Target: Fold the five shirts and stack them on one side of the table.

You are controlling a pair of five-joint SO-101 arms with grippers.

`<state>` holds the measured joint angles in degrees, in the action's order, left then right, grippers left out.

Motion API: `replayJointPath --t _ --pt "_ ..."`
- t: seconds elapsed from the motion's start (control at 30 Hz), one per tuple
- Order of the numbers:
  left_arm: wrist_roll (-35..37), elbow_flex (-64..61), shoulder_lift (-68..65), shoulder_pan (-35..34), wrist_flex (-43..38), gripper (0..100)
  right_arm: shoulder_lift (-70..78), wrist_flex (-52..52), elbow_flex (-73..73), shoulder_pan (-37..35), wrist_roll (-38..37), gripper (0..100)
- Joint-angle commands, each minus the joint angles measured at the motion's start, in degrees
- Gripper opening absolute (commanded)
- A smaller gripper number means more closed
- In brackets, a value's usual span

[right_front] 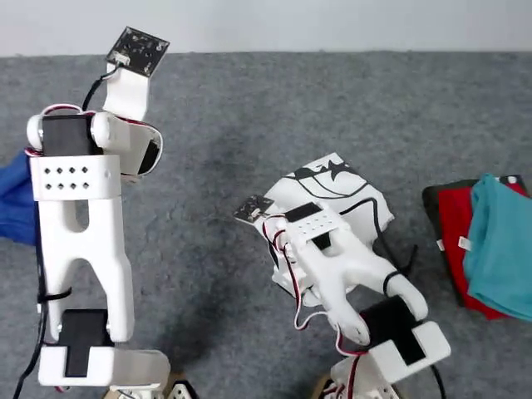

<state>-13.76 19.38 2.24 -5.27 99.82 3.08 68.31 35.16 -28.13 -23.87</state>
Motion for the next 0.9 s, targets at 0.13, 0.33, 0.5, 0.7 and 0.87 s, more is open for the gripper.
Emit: replayJointPath --t 0.13,0.33,0.5,0.7,0.87 --pt "0.3 0.1 2.2 0.6 0.5 4 -21.1 15.6 -23.6 -0.5 -6.6 1.0" --pt "0.3 0.1 2.2 0.6 0.5 4 -36.2 14.7 -45.3 0.1 -6.2 1.0" --pt "0.3 0.1 2.2 0.6 0.5 4 -37.3 10.9 -43.6 8.8 -0.8 1.0" --pt "0.3 -1.0 2.1 1.2 0.2 4 -36.7 2.2 -47.6 15.6 0.4 0.9" --pt "0.3 -7.9 2.2 4.4 -3.8 4 -33.1 12.8 -46.8 12.3 0.4 0.9"
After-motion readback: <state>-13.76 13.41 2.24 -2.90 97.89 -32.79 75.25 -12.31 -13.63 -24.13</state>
